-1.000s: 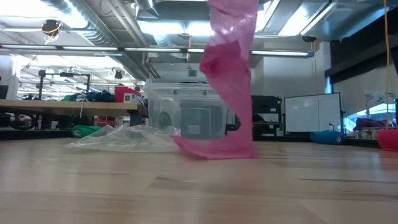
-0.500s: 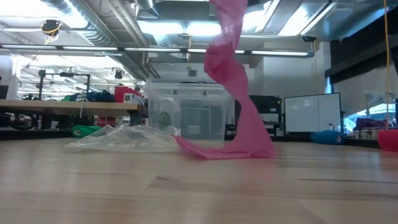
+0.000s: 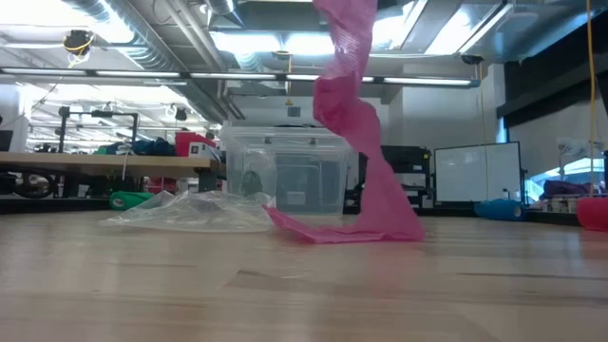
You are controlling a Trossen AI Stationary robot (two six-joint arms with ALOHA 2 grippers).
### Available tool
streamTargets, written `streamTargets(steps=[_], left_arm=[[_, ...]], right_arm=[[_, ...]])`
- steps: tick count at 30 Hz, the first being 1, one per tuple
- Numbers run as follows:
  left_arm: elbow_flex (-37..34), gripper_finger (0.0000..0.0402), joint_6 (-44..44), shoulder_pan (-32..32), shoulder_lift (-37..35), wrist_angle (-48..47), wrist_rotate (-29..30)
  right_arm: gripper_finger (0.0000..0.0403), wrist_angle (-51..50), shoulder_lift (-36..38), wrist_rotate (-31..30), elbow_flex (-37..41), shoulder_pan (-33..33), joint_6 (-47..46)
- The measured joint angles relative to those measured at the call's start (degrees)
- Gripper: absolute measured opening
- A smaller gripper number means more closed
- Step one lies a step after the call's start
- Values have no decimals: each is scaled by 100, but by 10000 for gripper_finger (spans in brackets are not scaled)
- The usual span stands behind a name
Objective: Roll bandage
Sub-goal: Roll the pink bandage
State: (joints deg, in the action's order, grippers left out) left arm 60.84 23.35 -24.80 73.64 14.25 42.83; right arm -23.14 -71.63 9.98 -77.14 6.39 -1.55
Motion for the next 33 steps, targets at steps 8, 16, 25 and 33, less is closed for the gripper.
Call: streamTargets(steps=[8, 16, 25, 33], left_arm=[[-2, 166, 810, 22, 124, -37, -24], [-2, 95, 1162, 3, 138, 53, -28], [-2, 16, 1159, 15, 138, 172, 10], [0, 7, 1307, -176, -102, 808, -47]], right_arm=[[17, 164, -212, -19, -2, 0, -259], [17, 242, -237, 5, -2, -7, -304], [56, 39, -182, 306, -19, -4, -183], [160, -1614, 397, -427, -700, -4, 226]])
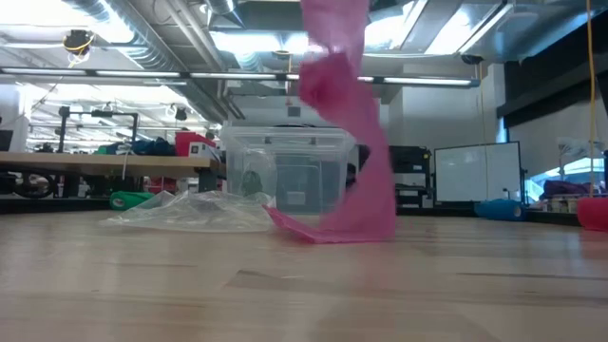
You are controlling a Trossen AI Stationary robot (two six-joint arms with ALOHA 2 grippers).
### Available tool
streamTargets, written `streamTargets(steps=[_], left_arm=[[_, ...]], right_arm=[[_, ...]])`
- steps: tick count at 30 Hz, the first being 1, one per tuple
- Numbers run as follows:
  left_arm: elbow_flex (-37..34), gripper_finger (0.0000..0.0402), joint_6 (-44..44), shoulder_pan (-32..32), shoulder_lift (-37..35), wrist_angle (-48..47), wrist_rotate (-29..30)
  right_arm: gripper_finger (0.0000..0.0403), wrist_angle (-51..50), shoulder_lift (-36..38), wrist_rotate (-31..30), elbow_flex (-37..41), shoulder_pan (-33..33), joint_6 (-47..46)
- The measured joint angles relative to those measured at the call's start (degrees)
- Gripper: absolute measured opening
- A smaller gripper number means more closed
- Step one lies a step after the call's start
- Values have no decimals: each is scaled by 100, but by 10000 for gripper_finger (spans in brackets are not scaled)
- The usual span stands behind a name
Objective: Roll bandage
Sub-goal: Roll the pink bandage
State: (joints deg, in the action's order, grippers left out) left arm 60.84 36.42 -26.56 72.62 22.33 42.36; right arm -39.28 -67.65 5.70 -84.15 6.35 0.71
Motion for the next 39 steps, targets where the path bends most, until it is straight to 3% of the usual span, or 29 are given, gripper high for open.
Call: streamTargets(steps=[7, 9, 14, 19, 23, 26, 33, 39], left_arm=[[0, 4, 242, -83, -295, 478, 10], [0, 6, 274, -87, -381, 524, 11], [0, 8, 359, -88, -472, 578, 11], [0, 5, 437, -95, -476, 609, 16], [0, 10, 460, -95, -476, 648, 16], [0, 9, 524, -95, -477, 662, 19], [0, 11, 547, -95, -477, 695, -1], [0, 6, 722, -95, -476, 692, 1]], right_arm=[[202, -1569, 327, -832, -56, 0, 143], [202, -1491, 355, -825, 166, 3, 96], [196, 160, 495, -444, 1775, -2, 302], [193, 2882, 386, -333, 3646, -2, 495], [193, 4930, -53, -211, 4615, -2, 325], [193, 5804, -473, -54, 4867, -2, 126], [193, 6714, -1384, 59, 4726, 0, -26], [181, 7013, -1659, 1133, 4409, 4, -189]])
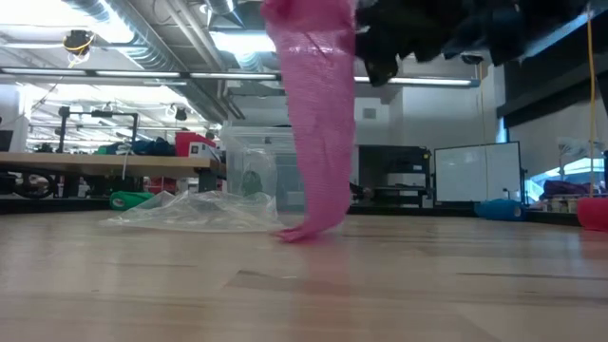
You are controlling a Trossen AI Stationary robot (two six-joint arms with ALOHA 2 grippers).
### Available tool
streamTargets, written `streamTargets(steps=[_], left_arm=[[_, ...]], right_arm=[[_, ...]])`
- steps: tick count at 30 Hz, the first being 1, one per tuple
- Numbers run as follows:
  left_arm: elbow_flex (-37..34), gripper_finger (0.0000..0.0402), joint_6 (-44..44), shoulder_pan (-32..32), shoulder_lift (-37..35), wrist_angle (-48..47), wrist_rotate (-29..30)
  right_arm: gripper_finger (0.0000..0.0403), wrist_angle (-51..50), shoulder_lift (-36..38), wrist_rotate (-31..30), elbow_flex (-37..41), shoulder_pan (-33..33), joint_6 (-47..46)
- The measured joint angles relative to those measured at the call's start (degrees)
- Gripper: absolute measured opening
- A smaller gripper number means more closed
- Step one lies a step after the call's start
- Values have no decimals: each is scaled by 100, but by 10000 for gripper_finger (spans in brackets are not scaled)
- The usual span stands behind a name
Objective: Roll bandage
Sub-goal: Roll the pink bandage
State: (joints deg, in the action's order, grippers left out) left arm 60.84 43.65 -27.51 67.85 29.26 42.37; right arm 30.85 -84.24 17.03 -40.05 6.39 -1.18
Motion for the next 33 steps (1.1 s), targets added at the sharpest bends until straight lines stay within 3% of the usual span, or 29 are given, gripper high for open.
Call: streamTargets(steps=[6, 13, 19, 25, 33], left_arm=[[0, 8, 11, 35, 0, 28, 0], [0, 4, 401, 76, 0, 818, 26], [791, 3, 1011, 53, 0, 839, 170], [2190, 3, 1138, -39, 2, -290, 177], [3747, 3, 1217, -66, 3, -1587, 179]], right_arm=[[114, -49, -3, 12, -101, -2, -8], [10, -113, -38, -654, -105, 0, 469], [5, -614, -35, -1171, -107, -2, 732], [4, -1079, -33, -1502, 8, -4, 749], [2, -1158, -33, -1510, 190, -4, 735]])
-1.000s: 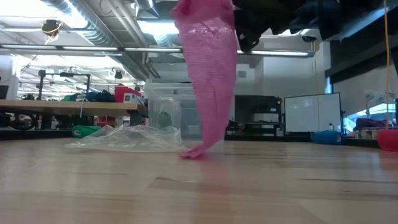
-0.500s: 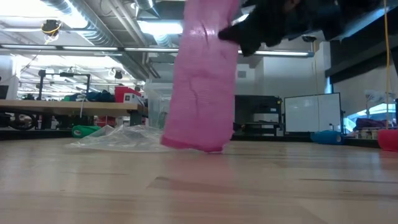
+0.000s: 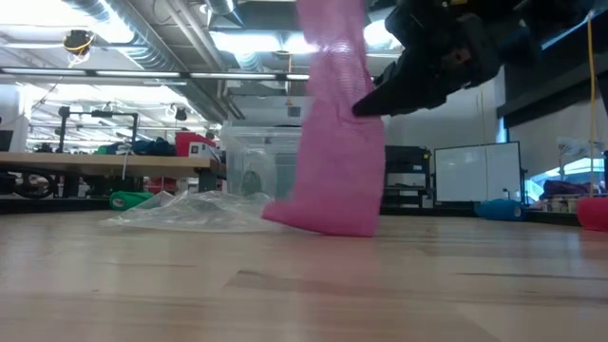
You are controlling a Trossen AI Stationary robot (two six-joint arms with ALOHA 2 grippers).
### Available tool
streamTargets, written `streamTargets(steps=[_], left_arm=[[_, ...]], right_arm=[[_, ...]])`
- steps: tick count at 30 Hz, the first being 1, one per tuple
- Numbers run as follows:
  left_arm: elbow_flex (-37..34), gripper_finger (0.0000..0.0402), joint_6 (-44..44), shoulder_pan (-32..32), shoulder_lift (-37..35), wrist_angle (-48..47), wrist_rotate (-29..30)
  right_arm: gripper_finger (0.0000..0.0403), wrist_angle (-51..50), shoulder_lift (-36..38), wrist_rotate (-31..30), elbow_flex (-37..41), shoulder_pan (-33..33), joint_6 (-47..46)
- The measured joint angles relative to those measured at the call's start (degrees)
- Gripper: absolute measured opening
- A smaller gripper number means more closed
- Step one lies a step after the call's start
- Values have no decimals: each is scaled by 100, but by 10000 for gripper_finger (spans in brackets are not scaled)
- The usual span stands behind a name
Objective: Roll bandage
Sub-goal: Roll the pink bandage
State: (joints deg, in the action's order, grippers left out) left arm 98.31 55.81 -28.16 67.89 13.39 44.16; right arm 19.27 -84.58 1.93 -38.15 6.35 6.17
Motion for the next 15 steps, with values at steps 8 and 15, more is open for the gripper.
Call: streamTargets(steps=[8, 15], left_arm=[[1068, 3, -511, 2, 12, -1550, 3], [1059, 6, -1065, 2, 270, -2643, -3]], right_arm=[[7, 93, 0, -2, 4, 0, -230], [77, 59, 10, 256, -99, 0, -775]])
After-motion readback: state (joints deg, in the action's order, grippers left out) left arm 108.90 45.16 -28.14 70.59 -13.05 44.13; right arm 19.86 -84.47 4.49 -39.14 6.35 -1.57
